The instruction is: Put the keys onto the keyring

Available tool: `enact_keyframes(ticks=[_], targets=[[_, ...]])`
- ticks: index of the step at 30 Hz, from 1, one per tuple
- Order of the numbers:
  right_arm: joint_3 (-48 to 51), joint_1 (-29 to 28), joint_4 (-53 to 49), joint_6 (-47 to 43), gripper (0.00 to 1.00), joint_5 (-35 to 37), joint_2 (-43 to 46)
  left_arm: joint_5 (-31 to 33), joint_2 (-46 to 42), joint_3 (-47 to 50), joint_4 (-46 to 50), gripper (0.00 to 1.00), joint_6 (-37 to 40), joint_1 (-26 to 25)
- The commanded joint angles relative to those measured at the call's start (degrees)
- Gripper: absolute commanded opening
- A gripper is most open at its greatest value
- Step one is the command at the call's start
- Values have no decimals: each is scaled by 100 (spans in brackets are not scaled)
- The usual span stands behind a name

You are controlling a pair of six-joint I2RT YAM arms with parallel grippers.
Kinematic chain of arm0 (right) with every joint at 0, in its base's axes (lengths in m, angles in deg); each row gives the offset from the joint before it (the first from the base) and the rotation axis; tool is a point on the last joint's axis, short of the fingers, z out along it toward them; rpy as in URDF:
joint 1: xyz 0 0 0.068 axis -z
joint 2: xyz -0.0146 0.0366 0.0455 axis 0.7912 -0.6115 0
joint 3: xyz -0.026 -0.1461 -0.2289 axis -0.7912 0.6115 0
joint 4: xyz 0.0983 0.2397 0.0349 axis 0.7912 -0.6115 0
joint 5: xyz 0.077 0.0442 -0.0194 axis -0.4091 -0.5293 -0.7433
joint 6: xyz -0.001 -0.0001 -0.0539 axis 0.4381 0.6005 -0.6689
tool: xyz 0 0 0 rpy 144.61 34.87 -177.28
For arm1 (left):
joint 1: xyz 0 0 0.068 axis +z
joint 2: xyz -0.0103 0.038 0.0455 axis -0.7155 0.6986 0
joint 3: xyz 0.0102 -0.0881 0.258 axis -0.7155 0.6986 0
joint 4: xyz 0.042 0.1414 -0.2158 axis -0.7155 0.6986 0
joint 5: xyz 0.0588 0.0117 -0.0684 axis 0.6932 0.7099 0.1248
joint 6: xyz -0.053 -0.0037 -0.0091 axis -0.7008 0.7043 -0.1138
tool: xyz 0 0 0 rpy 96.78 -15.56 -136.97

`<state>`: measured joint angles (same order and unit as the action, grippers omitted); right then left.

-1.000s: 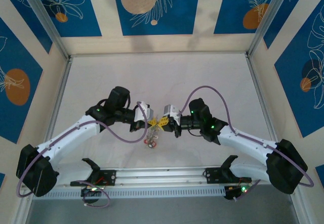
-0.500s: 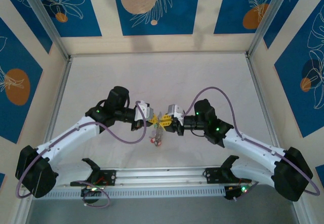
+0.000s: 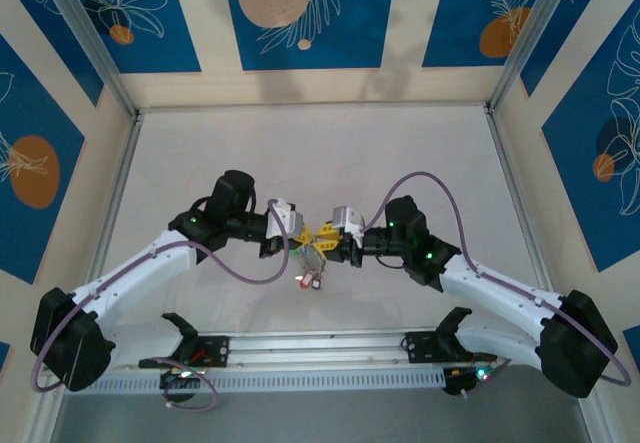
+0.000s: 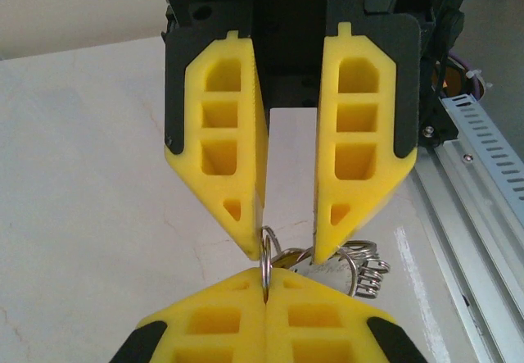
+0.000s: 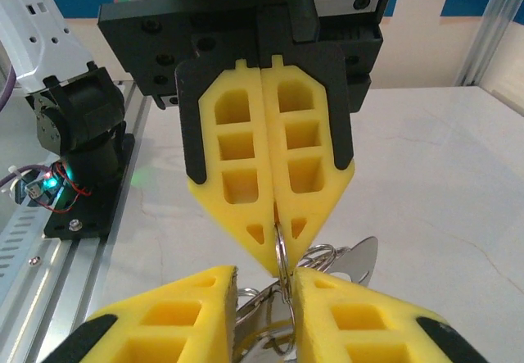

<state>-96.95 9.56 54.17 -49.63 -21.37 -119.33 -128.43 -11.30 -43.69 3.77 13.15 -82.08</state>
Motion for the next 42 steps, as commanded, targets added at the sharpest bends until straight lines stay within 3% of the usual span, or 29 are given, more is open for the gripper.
enact_keyframes(ticks=[1,9,13,19,34,38,42], targets=[[87,3,110,37,27,-80,-10,-329,-91,-62,-258,0,-11,-16],[74,20,62,113,26,-97,-78,-381,-122,-53,-253,0,62,-16],[119,76,247,268,30,-42,-162,-507,-146,-58,-141,0,209,-16],[110,195,300,354,16,-308,-99,-570,-150,-155,64,0,396,-24],[-61,100,50,149,18,-501,-401,-579,-165,-196,123,0,439,-28],[-179,99,-95,0,7,-456,-437,-613,-144,-184,133,0,444,-33],[-119,108,4,-53,5,-447,-257,-493,-179,-175,176,0,441,-30]])
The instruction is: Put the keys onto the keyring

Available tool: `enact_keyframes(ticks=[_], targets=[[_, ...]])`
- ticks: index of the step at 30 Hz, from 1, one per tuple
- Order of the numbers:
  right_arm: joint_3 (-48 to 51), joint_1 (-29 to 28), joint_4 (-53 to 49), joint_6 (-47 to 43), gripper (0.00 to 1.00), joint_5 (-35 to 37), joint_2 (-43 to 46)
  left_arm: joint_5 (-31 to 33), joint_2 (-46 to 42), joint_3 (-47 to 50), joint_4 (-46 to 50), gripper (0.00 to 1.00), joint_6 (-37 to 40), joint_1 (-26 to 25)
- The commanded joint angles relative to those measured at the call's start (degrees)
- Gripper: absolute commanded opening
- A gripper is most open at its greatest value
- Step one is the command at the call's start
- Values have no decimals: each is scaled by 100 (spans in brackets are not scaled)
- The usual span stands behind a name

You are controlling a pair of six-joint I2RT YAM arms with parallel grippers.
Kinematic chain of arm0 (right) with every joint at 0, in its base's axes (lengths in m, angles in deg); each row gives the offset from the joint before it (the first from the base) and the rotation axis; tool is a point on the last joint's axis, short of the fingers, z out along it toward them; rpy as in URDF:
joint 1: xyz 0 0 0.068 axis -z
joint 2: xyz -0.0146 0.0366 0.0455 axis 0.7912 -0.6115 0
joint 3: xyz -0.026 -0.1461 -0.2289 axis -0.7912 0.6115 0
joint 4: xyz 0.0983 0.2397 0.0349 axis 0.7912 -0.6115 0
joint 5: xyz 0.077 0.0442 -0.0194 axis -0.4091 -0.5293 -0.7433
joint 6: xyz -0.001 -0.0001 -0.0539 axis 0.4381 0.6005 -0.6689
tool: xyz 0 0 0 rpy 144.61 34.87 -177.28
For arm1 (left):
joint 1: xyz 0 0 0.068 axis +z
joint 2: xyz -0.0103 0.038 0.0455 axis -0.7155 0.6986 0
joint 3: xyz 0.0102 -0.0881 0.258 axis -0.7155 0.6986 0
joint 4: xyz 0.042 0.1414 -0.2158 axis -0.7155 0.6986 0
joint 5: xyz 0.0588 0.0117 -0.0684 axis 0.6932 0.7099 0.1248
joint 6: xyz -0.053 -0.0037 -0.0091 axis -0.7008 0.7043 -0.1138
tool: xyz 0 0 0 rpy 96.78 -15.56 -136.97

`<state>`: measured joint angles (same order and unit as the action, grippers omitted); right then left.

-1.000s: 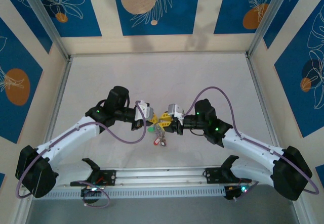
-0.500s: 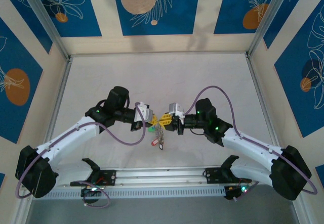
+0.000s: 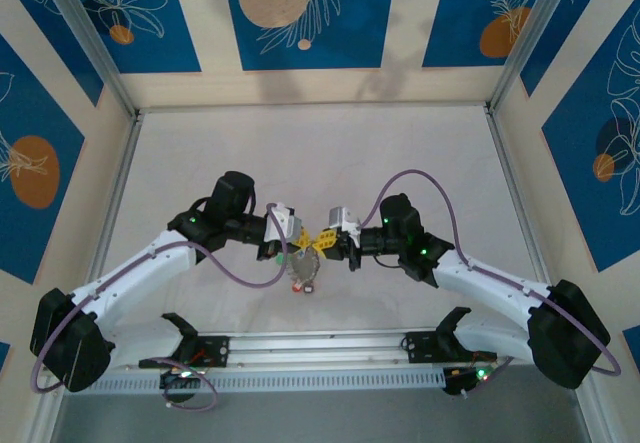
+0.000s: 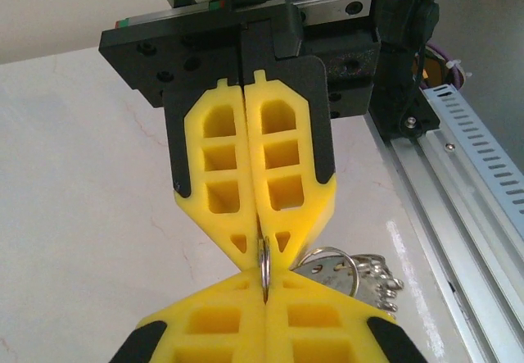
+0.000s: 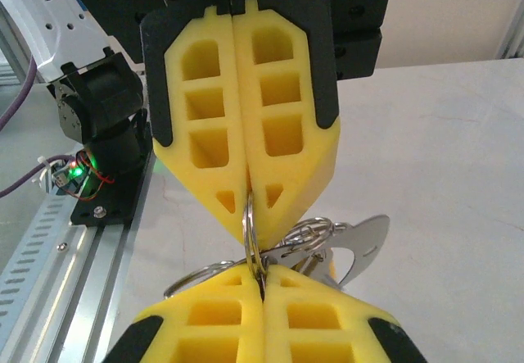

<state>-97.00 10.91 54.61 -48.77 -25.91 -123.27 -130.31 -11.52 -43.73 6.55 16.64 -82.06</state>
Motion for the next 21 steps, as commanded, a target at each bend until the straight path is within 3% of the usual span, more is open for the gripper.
enact_keyframes(ticks=[1,4,21], targets=[[-91,-32,-33,-176,4,-51,189,-269,-171,-142,-133,0,75,-35],[-47,-27,-100,-218,0,-107,350,-205,-106,-192,-69,0,50,-36],[199,7,-122,-361,0,420,877,662,-31,-328,520,0,297,-36]])
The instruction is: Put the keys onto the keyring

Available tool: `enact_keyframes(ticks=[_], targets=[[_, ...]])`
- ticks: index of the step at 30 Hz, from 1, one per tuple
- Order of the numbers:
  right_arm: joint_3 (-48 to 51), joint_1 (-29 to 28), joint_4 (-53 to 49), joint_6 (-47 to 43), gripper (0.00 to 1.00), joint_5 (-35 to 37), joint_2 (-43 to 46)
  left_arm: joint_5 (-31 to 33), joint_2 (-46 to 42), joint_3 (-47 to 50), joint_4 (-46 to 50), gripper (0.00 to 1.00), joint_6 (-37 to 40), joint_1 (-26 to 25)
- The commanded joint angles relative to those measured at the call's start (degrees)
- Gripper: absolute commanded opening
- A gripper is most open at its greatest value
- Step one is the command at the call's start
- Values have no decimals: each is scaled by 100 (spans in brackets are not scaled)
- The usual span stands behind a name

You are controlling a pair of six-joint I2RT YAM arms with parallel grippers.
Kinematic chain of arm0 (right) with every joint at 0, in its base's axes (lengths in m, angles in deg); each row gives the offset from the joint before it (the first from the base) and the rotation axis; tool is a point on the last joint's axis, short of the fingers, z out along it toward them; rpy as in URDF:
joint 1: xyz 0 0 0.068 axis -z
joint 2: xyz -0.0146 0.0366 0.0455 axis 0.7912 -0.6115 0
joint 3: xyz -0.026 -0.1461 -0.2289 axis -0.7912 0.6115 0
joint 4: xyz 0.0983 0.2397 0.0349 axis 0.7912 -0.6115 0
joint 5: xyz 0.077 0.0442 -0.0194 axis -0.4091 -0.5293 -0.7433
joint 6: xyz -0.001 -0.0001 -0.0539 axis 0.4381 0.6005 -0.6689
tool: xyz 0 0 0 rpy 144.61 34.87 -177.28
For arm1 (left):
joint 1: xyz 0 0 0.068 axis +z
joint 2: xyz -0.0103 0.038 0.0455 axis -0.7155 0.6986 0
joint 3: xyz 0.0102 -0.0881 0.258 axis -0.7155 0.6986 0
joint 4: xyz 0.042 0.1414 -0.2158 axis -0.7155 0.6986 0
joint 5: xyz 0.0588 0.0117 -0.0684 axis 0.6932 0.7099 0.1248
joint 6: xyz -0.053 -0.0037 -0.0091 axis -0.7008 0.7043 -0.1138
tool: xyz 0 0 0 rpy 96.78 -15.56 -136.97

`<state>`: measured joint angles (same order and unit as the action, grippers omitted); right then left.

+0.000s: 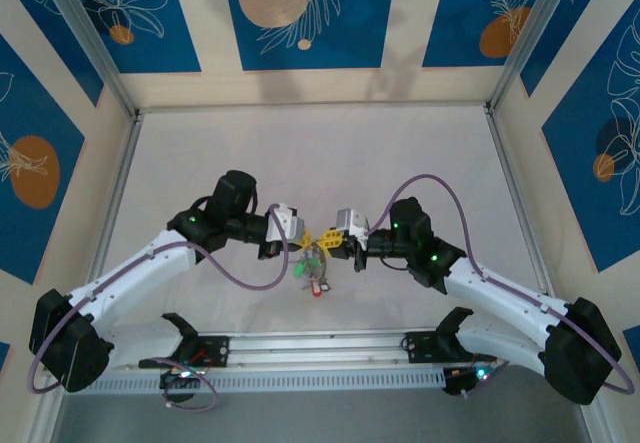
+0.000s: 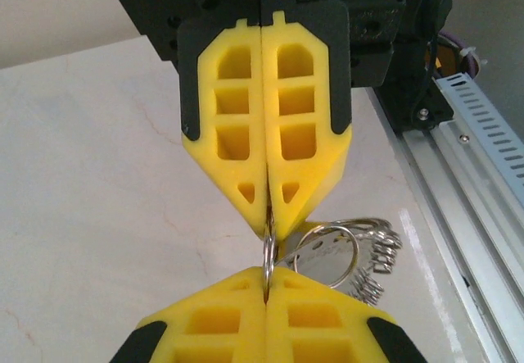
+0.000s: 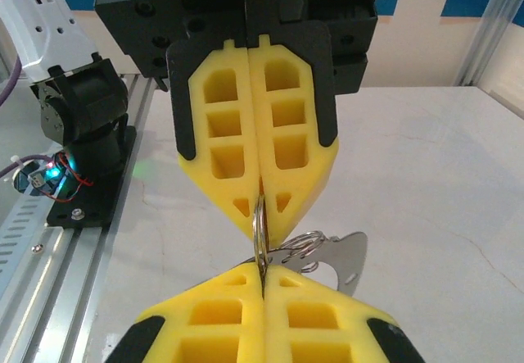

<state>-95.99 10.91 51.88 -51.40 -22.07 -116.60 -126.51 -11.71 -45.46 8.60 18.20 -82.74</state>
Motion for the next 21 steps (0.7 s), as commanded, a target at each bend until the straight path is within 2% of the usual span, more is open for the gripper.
enact_keyframes(ticks=[1,12,14,15,18,21], targets=[[104,12,170,-96,0,35,217,308,-17,-143,315,0,125,32],[107,26,100,-171,0,-50,86,141,79,-140,180,0,-13,32],[176,26,155,-126,16,56,88,41,63,-149,143,0,-23,32],[217,25,197,-120,21,73,100,-11,40,-145,108,0,-37,34],[155,27,82,-199,26,36,93,-109,-7,-96,31,0,-43,36],[34,-17,-161,-311,26,9,74,-181,25,-117,30,0,-12,32]])
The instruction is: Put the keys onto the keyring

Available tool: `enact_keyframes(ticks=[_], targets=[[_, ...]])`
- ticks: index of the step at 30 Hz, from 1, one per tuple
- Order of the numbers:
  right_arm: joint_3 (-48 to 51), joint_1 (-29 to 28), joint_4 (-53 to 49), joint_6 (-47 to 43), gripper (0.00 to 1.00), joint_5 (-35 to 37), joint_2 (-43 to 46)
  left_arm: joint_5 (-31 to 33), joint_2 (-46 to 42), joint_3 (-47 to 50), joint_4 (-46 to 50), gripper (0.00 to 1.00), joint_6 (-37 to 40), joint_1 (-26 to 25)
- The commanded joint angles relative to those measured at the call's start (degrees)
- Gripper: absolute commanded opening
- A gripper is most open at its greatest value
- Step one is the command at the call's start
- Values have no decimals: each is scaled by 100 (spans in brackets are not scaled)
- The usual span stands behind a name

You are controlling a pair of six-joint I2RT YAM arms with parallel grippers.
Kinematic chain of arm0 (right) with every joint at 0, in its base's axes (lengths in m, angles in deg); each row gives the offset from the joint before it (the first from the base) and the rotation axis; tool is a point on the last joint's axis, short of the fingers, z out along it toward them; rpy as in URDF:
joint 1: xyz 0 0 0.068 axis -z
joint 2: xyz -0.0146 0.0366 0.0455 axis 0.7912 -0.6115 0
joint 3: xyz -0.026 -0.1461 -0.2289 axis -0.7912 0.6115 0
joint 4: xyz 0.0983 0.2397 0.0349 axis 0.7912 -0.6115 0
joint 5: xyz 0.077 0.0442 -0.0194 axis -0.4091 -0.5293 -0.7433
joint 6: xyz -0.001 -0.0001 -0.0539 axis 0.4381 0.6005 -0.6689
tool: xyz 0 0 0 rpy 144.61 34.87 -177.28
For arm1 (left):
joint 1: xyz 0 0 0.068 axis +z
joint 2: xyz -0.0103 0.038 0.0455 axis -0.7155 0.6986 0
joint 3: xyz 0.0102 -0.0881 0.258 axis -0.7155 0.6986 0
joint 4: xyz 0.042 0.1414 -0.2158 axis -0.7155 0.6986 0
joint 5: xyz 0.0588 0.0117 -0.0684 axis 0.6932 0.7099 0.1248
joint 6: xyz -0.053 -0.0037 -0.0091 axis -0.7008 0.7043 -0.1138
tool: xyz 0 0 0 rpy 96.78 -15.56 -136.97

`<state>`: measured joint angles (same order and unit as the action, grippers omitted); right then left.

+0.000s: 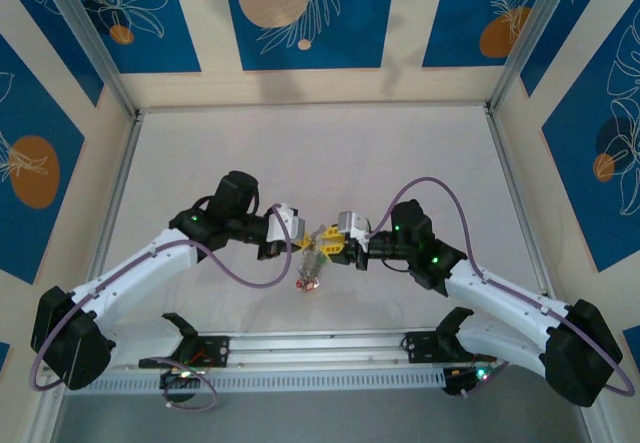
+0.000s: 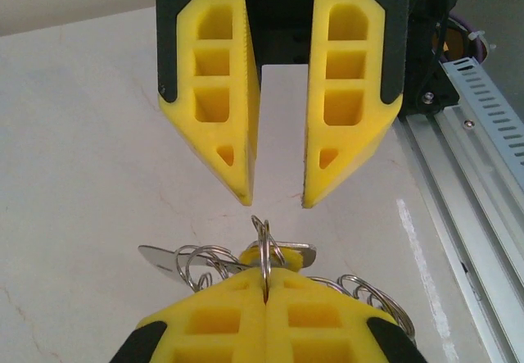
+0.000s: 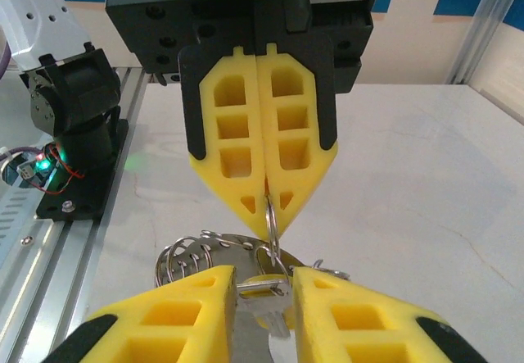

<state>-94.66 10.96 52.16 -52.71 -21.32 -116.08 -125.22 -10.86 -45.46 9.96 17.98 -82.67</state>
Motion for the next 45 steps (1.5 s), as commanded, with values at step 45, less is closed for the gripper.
enact_keyframes(ticks=[45], targets=[[-660,-278,-469,-330,0,-115,-705,-492,296,-435,456,20,385,25]])
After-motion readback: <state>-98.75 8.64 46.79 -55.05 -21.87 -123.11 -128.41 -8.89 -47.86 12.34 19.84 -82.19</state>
